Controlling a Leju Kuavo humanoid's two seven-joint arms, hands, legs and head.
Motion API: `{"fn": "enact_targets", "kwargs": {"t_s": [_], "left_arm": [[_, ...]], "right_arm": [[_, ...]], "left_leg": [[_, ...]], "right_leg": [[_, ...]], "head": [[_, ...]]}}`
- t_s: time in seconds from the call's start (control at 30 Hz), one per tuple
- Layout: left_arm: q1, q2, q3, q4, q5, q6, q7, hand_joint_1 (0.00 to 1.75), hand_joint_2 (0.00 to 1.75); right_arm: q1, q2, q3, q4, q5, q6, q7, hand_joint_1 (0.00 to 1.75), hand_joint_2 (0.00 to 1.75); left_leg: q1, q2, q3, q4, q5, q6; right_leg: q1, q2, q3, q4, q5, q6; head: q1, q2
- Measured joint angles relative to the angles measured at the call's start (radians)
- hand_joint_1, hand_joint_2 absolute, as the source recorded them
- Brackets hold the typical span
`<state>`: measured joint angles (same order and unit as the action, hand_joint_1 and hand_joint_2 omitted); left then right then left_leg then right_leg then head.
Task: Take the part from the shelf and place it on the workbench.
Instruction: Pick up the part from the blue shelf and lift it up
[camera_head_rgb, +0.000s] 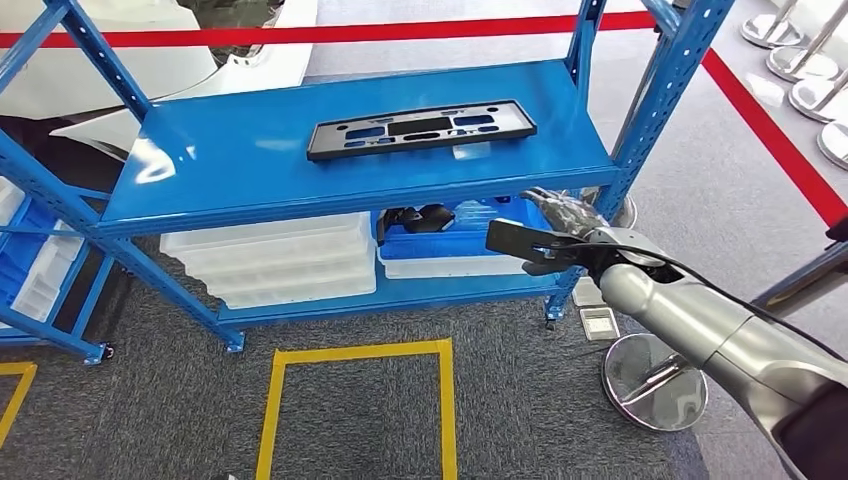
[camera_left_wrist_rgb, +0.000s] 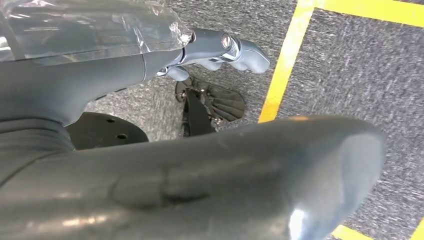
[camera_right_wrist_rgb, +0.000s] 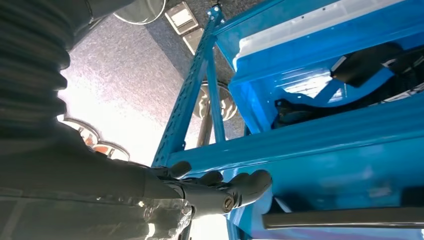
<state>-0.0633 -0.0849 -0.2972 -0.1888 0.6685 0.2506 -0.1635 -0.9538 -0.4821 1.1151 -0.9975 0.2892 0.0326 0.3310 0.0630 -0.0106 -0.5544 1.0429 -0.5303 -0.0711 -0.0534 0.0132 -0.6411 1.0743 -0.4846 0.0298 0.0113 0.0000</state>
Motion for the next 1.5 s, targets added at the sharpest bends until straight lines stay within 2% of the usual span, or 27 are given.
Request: {"fn": "enact_targets", "kwargs": {"t_s": [0.07, 0.13, 0.17, 0.2, 0.23, 0.3, 0.37, 0.4, 0.43, 0.53, 0.57, 0.63, 0.67, 0.7, 0.73, 0.77, 0.83, 0.9, 1.0, 1.03, 1.1, 1.17, 1.2, 1.23, 1.33, 1.4, 1.5], "left_arm": [[-0.002, 0.000, 0.000, 0.000, 0.002, 0.000, 0.000, 0.00, 0.00], [-0.001, 0.000, 0.000, 0.000, 0.002, 0.000, 0.001, 0.00, 0.00], [-0.001, 0.000, 0.000, 0.000, 0.003, 0.001, 0.002, 0.00, 0.00], [0.000, 0.000, 0.000, 0.000, 0.004, 0.002, 0.002, 0.00, 0.00], [0.000, 0.000, 0.000, 0.000, 0.004, 0.004, 0.002, 0.00, 0.00], [0.000, 0.002, 0.000, 0.000, 0.007, 0.007, 0.003, 0.00, 0.00], [0.000, 0.003, -0.001, 0.000, 0.011, 0.010, 0.003, 0.00, 0.00], [0.000, 0.004, -0.001, 0.000, 0.013, 0.011, 0.003, 0.00, 0.00], [0.000, 0.003, -0.001, 0.000, 0.015, 0.012, 0.002, 0.00, 0.00], [-0.001, 0.003, -0.002, 0.000, 0.019, 0.014, 0.002, 0.00, 0.00], [-0.001, 0.003, -0.003, 0.000, 0.021, 0.015, 0.002, 0.00, 0.00], [-0.002, 0.003, -0.005, 0.000, 0.022, 0.016, 0.002, 0.00, 0.00], [-0.001, 0.002, -0.006, 0.000, 0.023, 0.017, 0.002, 0.00, 0.00], [-0.001, 0.002, -0.007, 0.000, 0.023, 0.018, 0.002, 0.00, 0.00], [-0.001, 0.002, -0.008, 0.000, 0.023, 0.018, 0.002, 0.00, 0.00], [-0.001, 0.002, -0.009, 0.000, 0.024, 0.018, 0.001, 0.00, 0.00], [-0.003, 0.003, -0.014, 0.000, 0.030, 0.020, 0.000, 0.00, 0.00], [-0.003, 0.003, -0.018, 0.000, 0.036, 0.023, -0.001, 0.00, 0.00], [-0.004, 0.003, -0.022, 0.000, 0.038, 0.024, -0.001, 0.00, 0.00], [-0.004, 0.003, -0.023, 0.000, 0.039, 0.024, -0.001, 0.00, 0.00], [-0.004, 0.003, -0.024, 0.000, 0.042, 0.024, -0.001, 0.00, 0.00], [-0.003, 0.003, -0.024, 0.000, 0.045, 0.024, -0.001, 0.00, 0.00], [-0.002, 0.003, -0.024, 0.000, 0.047, 0.024, -0.001, 0.00, 0.00], [-0.001, 0.003, -0.024, 0.000, 0.048, 0.024, -0.001, 0.00, 0.00], [-0.001, 0.003, -0.024, 0.000, 0.052, 0.024, -0.001, 0.00, 0.00], [-0.001, 0.004, -0.024, 0.000, 0.053, 0.024, -0.001, 0.00, 0.00], [-0.001, 0.003, -0.024, 0.000, 0.054, 0.024, -0.001, 0.00, 0.00]], "right_arm": [[-0.003, 0.002, 0.000, 0.001, 0.002, 0.000, -0.003, 0.00, 1.75], [-0.002, 0.004, 0.000, 0.002, 0.004, 0.001, -0.005, 0.00, 1.75], [-0.002, 0.005, 0.000, 0.002, 0.005, 0.002, -0.007, 0.00, 1.75], [-0.001, 0.006, 0.001, 0.002, 0.008, 0.002, -0.011, 0.00, 1.75], [-0.001, 0.008, 0.001, 0.002, 0.014, 0.001, -0.016, 0.00, 1.75], [-0.005, 0.012, 0.002, 0.002, 0.032, -0.001, -0.029, 0.00, 1.75], [-0.012, 0.016, 0.005, 0.002, 0.046, -0.004, -0.038, 0.00, 1.75], [-0.015, 0.019, 0.008, 0.002, 0.050, -0.004, -0.040, 0.00, 1.75], [-0.017, 0.021, 0.009, 0.002, 0.053, -0.004, -0.043, 0.00, 1.75], [-0.023, 0.027, 0.013, 0.001, 0.068, -0.004, -0.055, 0.00, 1.75], [-0.028, 0.029, 0.015, 0.000, 0.076, -0.004, -0.062, 0.00, 1.75], [-0.036, 0.034, 0.021, 0.000, 0.094, -0.002, -0.075, 0.00, 1.75], [-0.037, 0.038, 0.026, 0.000, 0.102, 0.000, -0.081, 0.00, 1.75], [-0.037, 0.043, 0.031, -0.001, 0.108, 0.003, -0.085, 0.00, 1.75], [-0.040, 0.048, 0.035, -0.003, 0.112, 0.007, -0.088, 0.00, 1.75], [-0.044, 0.054, 0.040, -0.005, 0.117, 0.011, -0.090, 0.00, 1.75], [-0.057, 0.066, 0.047, -0.007, 0.122, 0.019, -0.096, 0.00, 1.75], [-0.066, 0.078, 0.056, -0.008, 0.126, 0.025, -0.103, 0.00, 1.75], [-0.076, 0.095, 0.065, -0.009, 0.129, 0.027, -0.106, 0.00, 1.75], [-0.082, 0.100, 0.068, -0.009, 0.129, 0.028, -0.107, 0.00, 1.75], [-0.091, 0.110, 0.070, -0.009, 0.130, 0.033, -0.111, 0.00, 1.75], [-0.094, 0.119, 0.076, -0.009, 0.128, 0.041, -0.114, 0.00, 1.75], [-0.094, 0.123, 0.079, -0.009, 0.127, 0.044, -0.116, 0.00, 1.75], [-0.094, 0.126, 0.082, -0.009, 0.126, 0.046, -0.117, 0.00, 1.75], [-0.095, 0.132, 0.085, -0.009, 0.123, 0.049, -0.119, 0.00, 1.75], [-0.097, 0.136, 0.088, -0.008, 0.122, 0.050, -0.119, 0.00, 1.75], [-0.099, 0.138, 0.094, -0.008, 0.121, 0.050, -0.119, 0.00, 1.75]], "left_leg": [[-0.006, 0.006, -0.046, 0.098, -0.043, 0.005], [-0.020, 0.007, -0.127, 0.234, -0.086, 0.016], [-0.029, 0.007, -0.159, 0.276, -0.088, 0.025], [-0.039, 0.007, -0.174, 0.281, -0.070, 0.038], [-0.051, 0.007, -0.170, 0.248, -0.034, 0.055], [-0.073, 0.006, -0.129, 0.127, 0.045, 0.098], [-0.089, 0.007, -0.096, 0.043, 0.075, 0.127], [-0.092, 0.007, -0.088, 0.029, 0.072, 0.134], [-0.096, 0.007, -0.082, 0.012, 0.073, 0.135], [-0.084, 0.011, -0.049, -0.041, 0.081, 0.130], [-0.079, 0.012, -0.038, -0.054, 0.084, 0.127], [-0.075, 0.012, -0.028, -0.059, 0.078, 0.125], [-0.072, 0.011, -0.025, -0.055, 0.073, 0.122], [-0.068, 0.011, -0.022, -0.050, 0.065, 0.118], [-0.063, 0.011, -0.019, -0.042, 0.056, 0.112], [-0.058, 0.011, -0.017, -0.031, 0.045, 0.105], [-0.054, 0.011, -0.019, -0.006, 0.023, 0.087], [-0.055, 0.011, -0.023, 0.007, 0.011, 0.075], [-0.053, 0.010, -0.021, 0.015, 0.000, 0.063], [-0.052, 0.010, -0.029, 0.040, -0.014, 0.058], [-0.050, 0.011, -0.079, 0.143, -0.057, 0.049], [-0.049, 0.011, -0.150, 0.259, -0.089, 0.047], [-0.049, 0.011, -0.172, 0.281, -0.081, 0.048], [-0.050, 0.011, -0.175, 0.265, -0.054, 0.051], [-0.057, 0.008, -0.109, 0.084, 0.059, 0.068], [-0.065, 0.007, -0.083, 0.020, 0.073, 0.078], [-0.065, 0.008, -0.071, -0.004, 0.070, 0.087]], "right_leg": [[0.006, -0.002, 0.009, -0.001, -0.005, -0.010], [0.018, -0.003, 0.016, -0.002, -0.012, -0.020], [0.025, -0.003, 0.020, -0.002, -0.015, -0.025], [0.034, -0.003, 0.026, -0.002, -0.020, -0.031], [0.043, -0.002, 0.033, -0.003, -0.025, -0.035], [0.057, -0.003, 0.051, -0.008, -0.034, -0.041], [0.058, -0.003, 0.062, -0.018, -0.038, -0.039], [0.056, -0.003, 0.064, -0.025, -0.037, -0.036], [0.053, -0.003, 0.066, -0.031, -0.036, -0.032], [0.055, -0.008, 0.063, -0.011, -0.054, -0.021], [0.055, -0.009, 0.043, 0.032, -0.075, -0.017], [0.050, -0.009, -0.029, 0.157, -0.119, -0.008], [0.046, -0.009, -0.062, 0.203, -0.124, -0.003], [0.042, -0.009, -0.080, 0.217, -0.109, 0.003], [0.037, -0.010, -0.079, 0.189, -0.074, 0.008], [0.032, -0.011, -0.062, 0.131, -0.029, 0.014], [0.028, -0.012, -0.024, 0.027, 0.021, 0.023], [0.033, -0.010, -0.012, -0.001, 0.014, 0.014], [0.033, -0.009, -0.005, -0.007, 0.009, -0.011], [0.032, -0.009, 0.001, -0.011, 0.007, -0.017], [0.030, -0.010, 0.011, -0.014, 0.002, -0.026], [0.032, -0.010, 0.019, -0.014, -0.005, -0.030], [0.033, -0.009, 0.023, -0.014, -0.009, -0.031], [0.034, -0.008, 0.030, -0.014, -0.013, -0.032], [0.035, -0.007, 0.053, -0.018, -0.028, -0.028], [0.034, -0.006, 0.058, -0.023, -0.032, -0.019], [0.035, -0.007, 0.063, -0.030, -0.035, -0.002]], "head": [[-0.018, 0.000], [-0.033, 0.000], [-0.040, 0.000], [-0.047, 0.000], [-0.052, 0.000], [-0.054, 0.000], [-0.047, 0.000], [-0.045, 0.000], [-0.048, 0.000], [-0.049, 0.000], [-0.045, 0.000], [-0.036, 0.000], [-0.032, 0.000], [-0.028, 0.000], [-0.023, 0.000], [-0.018, 0.000], [-0.008, 0.000], [-0.003, 0.000], [-0.008, 0.000], [-0.012, 0.000], [-0.024, 0.000], [-0.036, 0.000], [-0.041, 0.000], [-0.046, 0.000], [-0.055, 0.000], [-0.057, 0.000], [-0.055, 0.000]]}}
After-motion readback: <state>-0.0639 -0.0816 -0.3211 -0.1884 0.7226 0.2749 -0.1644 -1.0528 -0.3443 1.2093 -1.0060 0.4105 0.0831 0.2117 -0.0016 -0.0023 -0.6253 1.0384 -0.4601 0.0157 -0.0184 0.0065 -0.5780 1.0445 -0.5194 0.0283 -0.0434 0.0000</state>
